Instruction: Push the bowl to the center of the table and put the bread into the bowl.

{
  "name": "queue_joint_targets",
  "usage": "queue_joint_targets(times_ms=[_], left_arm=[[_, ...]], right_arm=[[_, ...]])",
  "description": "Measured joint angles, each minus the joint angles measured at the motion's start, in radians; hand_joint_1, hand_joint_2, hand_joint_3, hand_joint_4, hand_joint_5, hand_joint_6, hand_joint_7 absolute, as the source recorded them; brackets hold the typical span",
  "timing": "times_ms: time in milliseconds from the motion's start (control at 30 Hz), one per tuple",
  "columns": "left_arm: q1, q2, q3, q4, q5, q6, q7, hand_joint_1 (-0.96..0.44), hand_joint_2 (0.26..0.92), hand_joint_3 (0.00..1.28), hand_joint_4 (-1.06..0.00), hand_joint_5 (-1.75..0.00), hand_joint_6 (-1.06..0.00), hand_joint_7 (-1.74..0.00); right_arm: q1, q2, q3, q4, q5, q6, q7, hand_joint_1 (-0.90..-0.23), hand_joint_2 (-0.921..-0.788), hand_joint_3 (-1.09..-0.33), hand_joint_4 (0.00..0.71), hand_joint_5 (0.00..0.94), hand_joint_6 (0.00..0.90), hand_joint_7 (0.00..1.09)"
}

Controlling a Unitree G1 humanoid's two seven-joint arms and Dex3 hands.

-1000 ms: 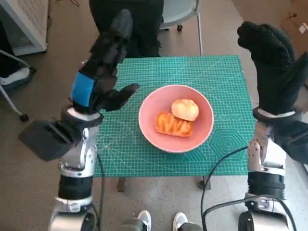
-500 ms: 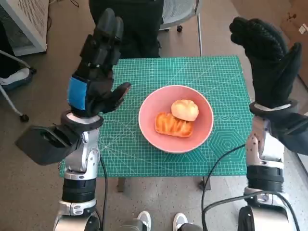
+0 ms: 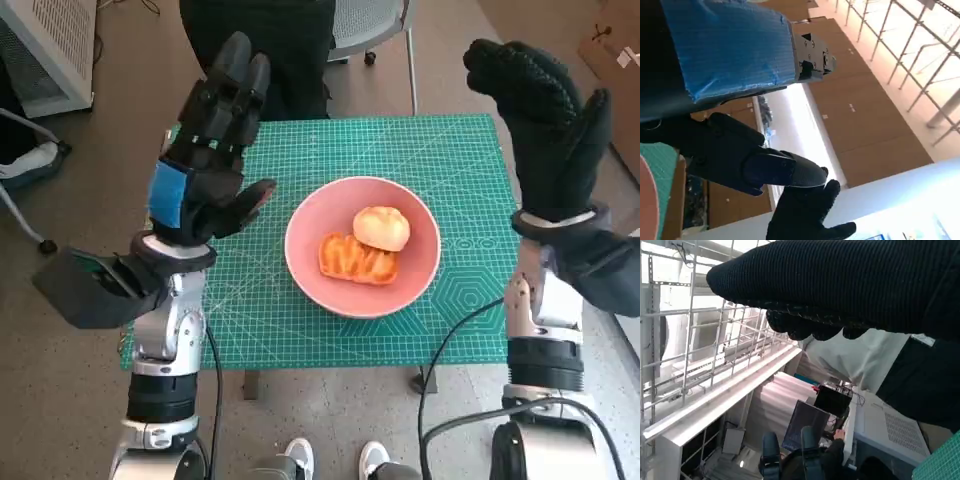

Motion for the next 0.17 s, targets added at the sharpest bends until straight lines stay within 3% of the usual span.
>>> queue_joint_targets(times_ms=[167], left_arm=[[0.000, 0.000, 0.000, 0.000, 0.000, -0.001, -0.001, -0.42, 0.881, 0.15, 0.00, 0.00, -0.17, -0.03]], right_arm=[[0.000, 0.005, -0.001, 0.000, -0.001, -0.008, 0.000, -0.440, -0.921, -0.406, 0.360, 0.000, 0.482, 0.01]])
